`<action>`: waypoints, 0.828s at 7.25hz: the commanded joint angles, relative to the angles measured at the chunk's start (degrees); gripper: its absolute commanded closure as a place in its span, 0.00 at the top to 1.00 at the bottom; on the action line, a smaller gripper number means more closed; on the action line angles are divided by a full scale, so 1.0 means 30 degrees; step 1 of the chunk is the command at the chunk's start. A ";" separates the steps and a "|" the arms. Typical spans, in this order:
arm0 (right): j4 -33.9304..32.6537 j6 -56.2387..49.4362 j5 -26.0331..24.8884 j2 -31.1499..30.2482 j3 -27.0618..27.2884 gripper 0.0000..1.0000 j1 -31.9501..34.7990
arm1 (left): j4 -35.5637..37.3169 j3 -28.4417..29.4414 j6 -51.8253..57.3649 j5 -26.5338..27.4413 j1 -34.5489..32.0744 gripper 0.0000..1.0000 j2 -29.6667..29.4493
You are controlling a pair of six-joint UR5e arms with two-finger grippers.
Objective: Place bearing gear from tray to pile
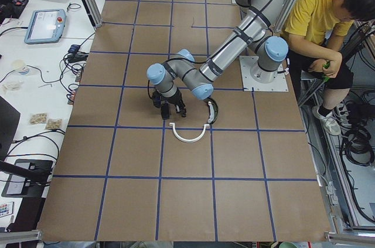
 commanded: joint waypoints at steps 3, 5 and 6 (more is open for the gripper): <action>-0.0008 -0.0040 0.0000 0.0000 0.0000 1.00 -0.0110 | 0.0044 0.0836 -0.0195 -0.0326 -0.0669 1.00 0.0823; 0.0021 -0.0040 0.0000 0.0000 0.0000 1.00 -0.0110 | -0.2252 0.3438 -0.0342 -0.1383 -0.2887 1.00 0.2108; -0.0007 -0.0040 0.0029 0.0029 0.0000 1.00 -0.0110 | -0.3024 0.4495 -0.0922 -0.1414 -0.4408 1.00 0.2782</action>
